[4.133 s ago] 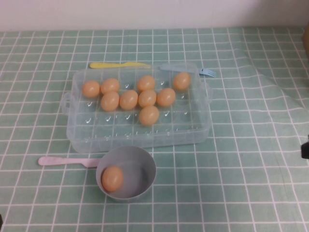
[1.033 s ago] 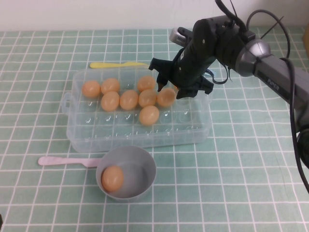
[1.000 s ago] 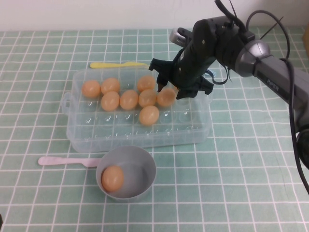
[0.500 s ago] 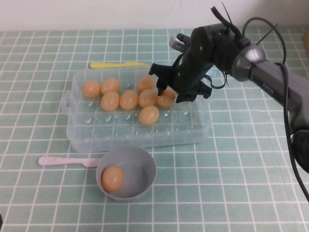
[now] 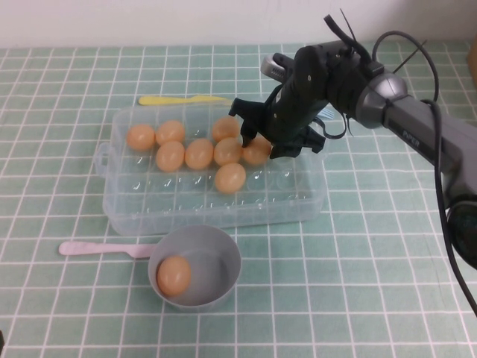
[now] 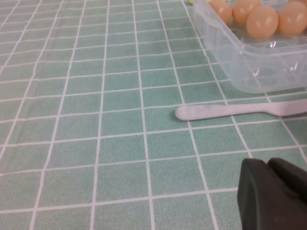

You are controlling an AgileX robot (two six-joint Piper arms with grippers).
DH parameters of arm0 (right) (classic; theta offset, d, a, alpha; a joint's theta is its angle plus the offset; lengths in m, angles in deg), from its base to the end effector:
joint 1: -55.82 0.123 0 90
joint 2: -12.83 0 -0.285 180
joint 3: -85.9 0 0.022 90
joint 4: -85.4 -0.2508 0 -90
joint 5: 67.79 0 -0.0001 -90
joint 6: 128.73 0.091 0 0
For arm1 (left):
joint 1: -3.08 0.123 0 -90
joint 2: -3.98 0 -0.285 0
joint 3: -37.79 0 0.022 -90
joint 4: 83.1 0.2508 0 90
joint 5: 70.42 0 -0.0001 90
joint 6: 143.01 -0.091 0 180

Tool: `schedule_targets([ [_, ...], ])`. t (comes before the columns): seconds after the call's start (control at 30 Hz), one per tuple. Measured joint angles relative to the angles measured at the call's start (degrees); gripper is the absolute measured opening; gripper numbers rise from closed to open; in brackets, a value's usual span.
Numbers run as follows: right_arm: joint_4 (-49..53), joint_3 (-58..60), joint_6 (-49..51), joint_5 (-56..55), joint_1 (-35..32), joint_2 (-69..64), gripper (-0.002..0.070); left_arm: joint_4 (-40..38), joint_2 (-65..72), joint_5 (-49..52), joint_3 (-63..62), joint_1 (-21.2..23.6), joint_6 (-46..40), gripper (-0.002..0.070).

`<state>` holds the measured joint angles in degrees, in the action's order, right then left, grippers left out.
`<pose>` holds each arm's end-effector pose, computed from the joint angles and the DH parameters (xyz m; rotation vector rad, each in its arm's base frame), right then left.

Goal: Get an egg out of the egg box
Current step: Pick up the egg from the plastic box

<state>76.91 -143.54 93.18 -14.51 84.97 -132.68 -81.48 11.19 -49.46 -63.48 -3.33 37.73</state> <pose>0.4603 0.2690 0.2022 0.3790 2.7007 0.5931 0.0527 -0.0050 0.1719 0.1099 1.8628 -0.0586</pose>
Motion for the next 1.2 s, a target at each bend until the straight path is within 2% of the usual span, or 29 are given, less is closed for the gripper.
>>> schedule_targets([
  [0.63, -1.97, -0.36, -2.62, -0.82, -0.7, -0.44, 0.0391, 0.0, 0.0, 0.0, 0.0, 0.0, 0.0, -0.0004],
  [1.2, -2.75, -2.63, -5.57, -0.12, -0.74, -0.81, 0.0244, 0.0, 0.0, 0.0, 0.0, 0.0, 0.0, -0.0004],
])
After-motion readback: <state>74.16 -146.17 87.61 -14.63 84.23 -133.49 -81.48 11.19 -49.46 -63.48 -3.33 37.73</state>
